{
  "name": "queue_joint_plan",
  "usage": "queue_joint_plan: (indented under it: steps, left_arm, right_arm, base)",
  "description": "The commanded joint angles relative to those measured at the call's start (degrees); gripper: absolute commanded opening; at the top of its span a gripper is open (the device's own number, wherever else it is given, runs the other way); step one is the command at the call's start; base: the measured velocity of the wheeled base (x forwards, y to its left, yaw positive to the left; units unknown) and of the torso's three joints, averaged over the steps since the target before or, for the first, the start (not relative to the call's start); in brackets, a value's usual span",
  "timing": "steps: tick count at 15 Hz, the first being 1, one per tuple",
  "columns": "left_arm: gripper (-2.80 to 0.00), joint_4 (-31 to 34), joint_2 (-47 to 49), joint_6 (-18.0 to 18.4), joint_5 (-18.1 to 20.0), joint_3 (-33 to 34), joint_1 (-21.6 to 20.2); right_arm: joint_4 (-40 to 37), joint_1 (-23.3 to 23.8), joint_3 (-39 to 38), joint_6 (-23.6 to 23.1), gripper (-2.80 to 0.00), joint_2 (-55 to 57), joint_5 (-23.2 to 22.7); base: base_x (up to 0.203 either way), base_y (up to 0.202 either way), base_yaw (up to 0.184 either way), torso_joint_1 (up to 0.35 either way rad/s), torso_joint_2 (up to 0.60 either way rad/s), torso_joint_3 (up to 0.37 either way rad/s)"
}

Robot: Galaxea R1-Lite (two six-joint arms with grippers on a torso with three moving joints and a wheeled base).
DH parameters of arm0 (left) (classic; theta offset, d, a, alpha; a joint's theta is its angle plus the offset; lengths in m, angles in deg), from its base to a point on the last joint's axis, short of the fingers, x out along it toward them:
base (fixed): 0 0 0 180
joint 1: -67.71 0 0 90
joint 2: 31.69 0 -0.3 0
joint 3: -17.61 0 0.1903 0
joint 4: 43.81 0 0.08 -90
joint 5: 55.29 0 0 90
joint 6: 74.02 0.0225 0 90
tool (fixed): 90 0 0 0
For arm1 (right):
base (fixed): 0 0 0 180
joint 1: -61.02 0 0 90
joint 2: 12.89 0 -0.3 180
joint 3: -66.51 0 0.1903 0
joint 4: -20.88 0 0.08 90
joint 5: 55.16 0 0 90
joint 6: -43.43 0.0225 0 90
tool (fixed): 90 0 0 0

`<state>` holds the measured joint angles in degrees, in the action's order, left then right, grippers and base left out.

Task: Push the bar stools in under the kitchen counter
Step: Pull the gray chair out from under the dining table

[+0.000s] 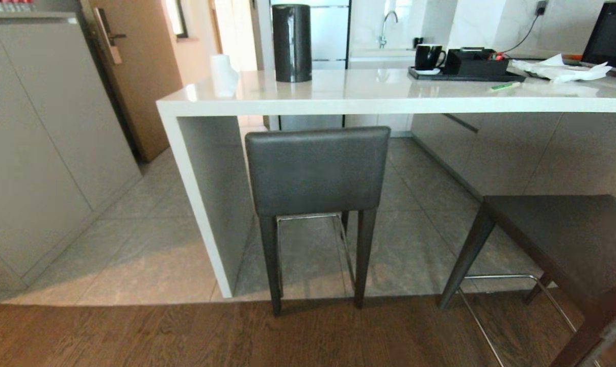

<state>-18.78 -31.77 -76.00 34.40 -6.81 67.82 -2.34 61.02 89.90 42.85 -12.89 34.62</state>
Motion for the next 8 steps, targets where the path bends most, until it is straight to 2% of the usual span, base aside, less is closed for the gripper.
queue_joint_plan:
  steps: [1, 8]
  left_arm:
    - [-2.80, 0.00, 0.07, -0.05, -0.05, -0.01, -0.02]
    - [-2.80, 0.00, 0.07, -0.05, -0.05, -0.01, -0.02]
  right_arm:
    - [0.03, 0.00, 0.06, 0.05, -2.80, 0.09, -0.04]
    - [0.03, 0.00, 0.05, 0.05, -2.80, 0.09, -0.04]
  base:
    - [0.193, 0.000, 0.002, 0.002, 0.00, 0.007]
    - [0.193, 0.000, 0.001, 0.002, 0.00, 0.002]
